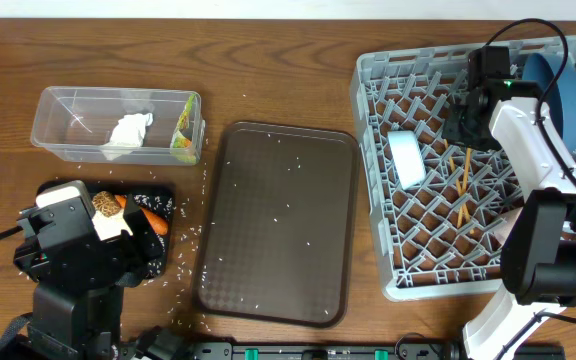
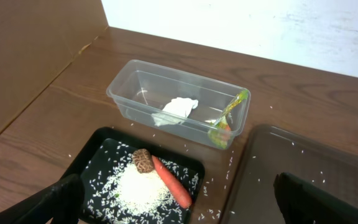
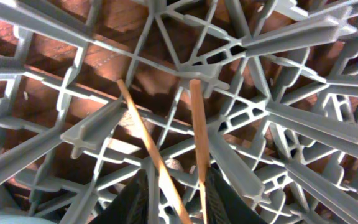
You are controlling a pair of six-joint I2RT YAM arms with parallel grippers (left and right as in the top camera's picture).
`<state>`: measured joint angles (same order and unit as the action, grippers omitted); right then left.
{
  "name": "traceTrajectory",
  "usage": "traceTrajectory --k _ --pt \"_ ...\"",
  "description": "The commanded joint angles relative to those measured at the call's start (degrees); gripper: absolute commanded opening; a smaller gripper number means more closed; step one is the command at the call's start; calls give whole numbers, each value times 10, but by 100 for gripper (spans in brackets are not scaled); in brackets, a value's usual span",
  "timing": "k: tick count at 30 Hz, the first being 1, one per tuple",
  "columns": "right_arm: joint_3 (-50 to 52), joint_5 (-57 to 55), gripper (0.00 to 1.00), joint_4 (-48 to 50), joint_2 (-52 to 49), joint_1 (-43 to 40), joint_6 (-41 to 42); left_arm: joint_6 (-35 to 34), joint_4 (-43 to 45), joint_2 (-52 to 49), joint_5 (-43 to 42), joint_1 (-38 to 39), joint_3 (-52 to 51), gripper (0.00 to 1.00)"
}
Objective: Sort waste into correct bins and load items into the dishwasher rack
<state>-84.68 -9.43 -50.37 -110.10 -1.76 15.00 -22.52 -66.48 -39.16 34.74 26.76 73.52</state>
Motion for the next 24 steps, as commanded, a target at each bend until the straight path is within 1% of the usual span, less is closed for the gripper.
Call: traceTrajectory --k 1,9,13,17,24 --pt "1 -9 23 -17 -8 -11 -34 -5 -1 -1 9 -2 2 98" --pt "-19 9 24 -22 34 -13 -35 -5 -2 -1 9 -2 2 98" --pt "-19 -12 24 -15 48 -14 -35 -5 -2 -1 9 -2 2 98" --pt "-17 -33 24 -15 44 -16 -36 -5 -1 -1 9 -2 2 98" --pt "-17 -32 24 3 12 -24 -44 -5 -2 -1 9 -2 2 98"
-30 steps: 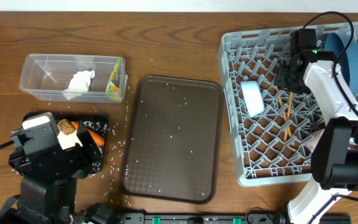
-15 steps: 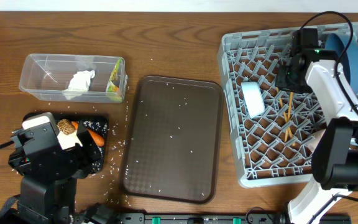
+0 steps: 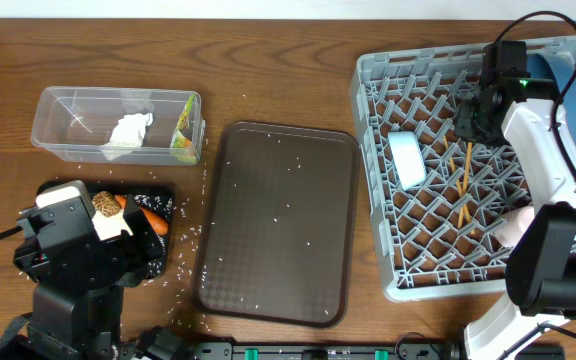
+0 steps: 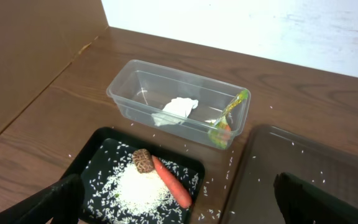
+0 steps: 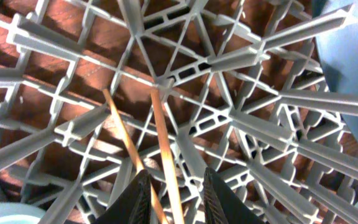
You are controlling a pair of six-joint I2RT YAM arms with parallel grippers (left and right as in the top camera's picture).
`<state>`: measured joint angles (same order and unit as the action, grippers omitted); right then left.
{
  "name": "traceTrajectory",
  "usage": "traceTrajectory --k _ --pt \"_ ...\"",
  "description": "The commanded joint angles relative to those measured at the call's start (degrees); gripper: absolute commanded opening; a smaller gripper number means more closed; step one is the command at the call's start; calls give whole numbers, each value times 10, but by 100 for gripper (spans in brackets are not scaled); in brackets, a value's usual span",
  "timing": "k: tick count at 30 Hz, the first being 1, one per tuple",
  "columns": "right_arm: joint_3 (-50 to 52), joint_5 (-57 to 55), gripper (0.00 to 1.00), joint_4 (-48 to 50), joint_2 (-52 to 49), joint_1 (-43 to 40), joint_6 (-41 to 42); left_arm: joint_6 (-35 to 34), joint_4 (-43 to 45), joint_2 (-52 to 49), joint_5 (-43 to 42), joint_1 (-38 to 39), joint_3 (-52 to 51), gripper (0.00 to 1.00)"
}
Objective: Sort waste into correct bins and load items into the dishwasher rack
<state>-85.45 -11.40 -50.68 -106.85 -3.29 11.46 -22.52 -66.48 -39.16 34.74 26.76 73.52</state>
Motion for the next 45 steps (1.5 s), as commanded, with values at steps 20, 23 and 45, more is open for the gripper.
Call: traceTrajectory --k 20,23,45 --pt "-16 14 1 34 18 -7 -32 -5 -1 -1 9 -2 2 98" --pt "-16 23 1 37 35 -7 -37 -5 -2 -1 9 -2 2 98" --pt "30 11 25 49 15 -3 -35 -5 -2 -1 9 -2 2 98"
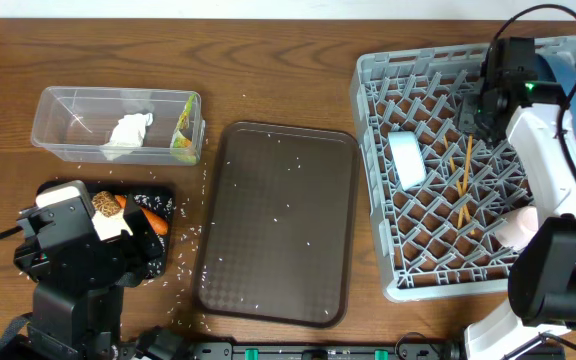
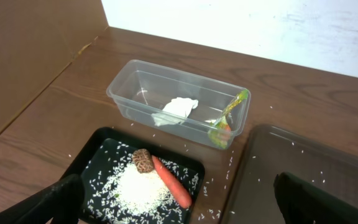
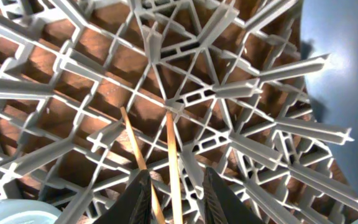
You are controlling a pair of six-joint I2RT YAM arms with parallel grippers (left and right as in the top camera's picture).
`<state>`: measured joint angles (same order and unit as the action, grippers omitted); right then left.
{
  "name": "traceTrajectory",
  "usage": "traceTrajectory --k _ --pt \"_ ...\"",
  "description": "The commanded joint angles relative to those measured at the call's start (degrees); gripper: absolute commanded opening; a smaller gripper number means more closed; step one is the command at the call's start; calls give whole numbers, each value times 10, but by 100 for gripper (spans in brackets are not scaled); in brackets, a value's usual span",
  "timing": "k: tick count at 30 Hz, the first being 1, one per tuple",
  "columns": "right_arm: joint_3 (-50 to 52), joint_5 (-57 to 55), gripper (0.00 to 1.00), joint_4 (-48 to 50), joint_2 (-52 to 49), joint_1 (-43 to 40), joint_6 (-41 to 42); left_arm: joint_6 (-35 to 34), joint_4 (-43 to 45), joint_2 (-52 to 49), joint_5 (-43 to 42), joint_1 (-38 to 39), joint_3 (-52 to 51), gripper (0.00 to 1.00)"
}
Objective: Sort waste into correct bins and load items into the dishwasher rack
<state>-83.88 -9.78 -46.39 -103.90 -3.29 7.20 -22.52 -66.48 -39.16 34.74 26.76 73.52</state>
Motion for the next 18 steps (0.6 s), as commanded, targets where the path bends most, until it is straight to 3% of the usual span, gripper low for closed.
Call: traceTrajectory --k 1,8,18 --pt "20 -5 25 13 -19 -3 10 -5 -1 -1 9 -2 2 98" --pt "34 -7 30 45 -35 -3 9 -5 -2 -1 9 -2 2 98" --pt "34 -7 21 60 -67 -4 31 -5 -2 -1 9 -2 2 98"
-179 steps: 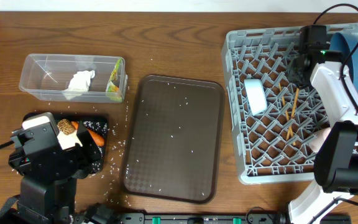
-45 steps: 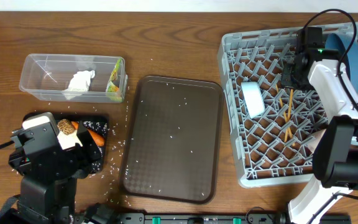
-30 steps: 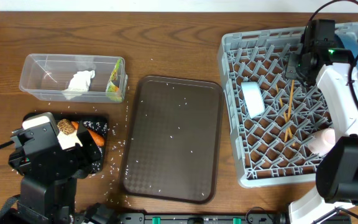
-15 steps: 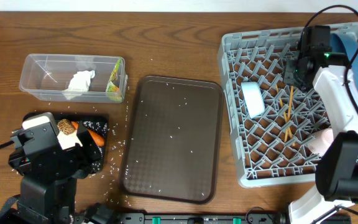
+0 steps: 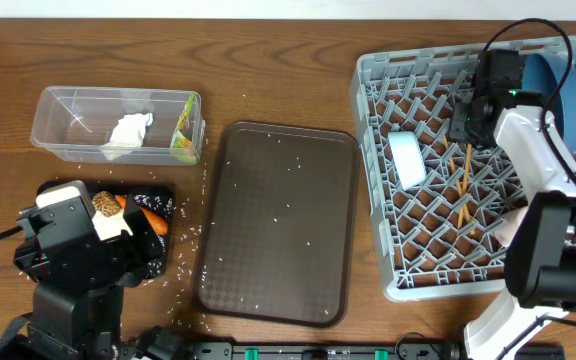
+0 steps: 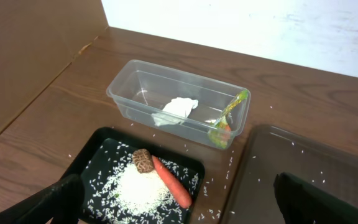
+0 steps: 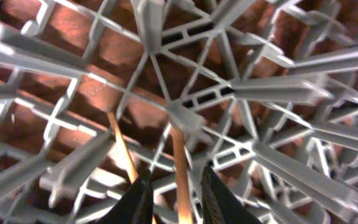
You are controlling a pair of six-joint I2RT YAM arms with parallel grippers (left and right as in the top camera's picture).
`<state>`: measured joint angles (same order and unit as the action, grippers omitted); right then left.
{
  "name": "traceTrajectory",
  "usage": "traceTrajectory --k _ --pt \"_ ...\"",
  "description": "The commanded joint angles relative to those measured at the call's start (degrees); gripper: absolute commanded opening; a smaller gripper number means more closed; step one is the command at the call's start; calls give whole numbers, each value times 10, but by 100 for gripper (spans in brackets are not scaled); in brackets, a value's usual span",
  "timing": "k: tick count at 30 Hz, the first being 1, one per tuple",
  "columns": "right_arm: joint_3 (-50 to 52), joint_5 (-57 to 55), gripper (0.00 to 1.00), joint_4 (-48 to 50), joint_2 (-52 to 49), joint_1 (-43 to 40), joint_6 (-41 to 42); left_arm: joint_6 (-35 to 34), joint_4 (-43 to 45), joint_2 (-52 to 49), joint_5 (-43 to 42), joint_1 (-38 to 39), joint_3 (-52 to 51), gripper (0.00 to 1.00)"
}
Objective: Sort waste into correct bins and load items into the dishwasher rack
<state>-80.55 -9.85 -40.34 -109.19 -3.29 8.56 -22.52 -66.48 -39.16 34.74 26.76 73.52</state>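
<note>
Two wooden chopsticks [image 5: 464, 185] lie in the grey dishwasher rack [image 5: 373, 110]. My right gripper [image 7: 176, 200] hangs low over their far ends, narrowly open. One chopstick [image 7: 180, 165] runs between its fingers with a gap on each side, the other chopstick [image 7: 123, 149] lies just left. My left gripper [image 6: 178, 196] is wide open and empty above the black tray [image 6: 95, 158], which holds rice [image 6: 135, 186], a carrot [image 6: 171, 182] and a mushroom [image 6: 143, 159].
A clear bin [image 5: 53, 105] at the back left holds a white tissue [image 5: 128, 130] and a green wrapper [image 5: 182, 135]. A rice-flecked brown tray [image 5: 278, 220] lies mid-table. The rack also holds a white cup [image 5: 405, 160] and a blue plate [image 5: 560, 95].
My right gripper has come down closer to the rack and a little toward the front, over the chopsticks' far ends. The chopsticks and the left arm have not moved.
My right gripper was low in the rack with both chopsticks between its fingers. Then it stood higher, then higher again and further back, while the chopsticks stayed lying in the rack. Now it is low over them again. The left arm stayed still.
</note>
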Motion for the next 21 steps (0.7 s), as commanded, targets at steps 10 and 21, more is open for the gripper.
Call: traceTrajectory --k 10,21 --pt "-9 -6 1 8 25 -4 5 -5 -2 -1 9 -2 2 98" --pt "-11 31 1 22 87 4 -31 -5 -2 -1 9 -2 2 98"
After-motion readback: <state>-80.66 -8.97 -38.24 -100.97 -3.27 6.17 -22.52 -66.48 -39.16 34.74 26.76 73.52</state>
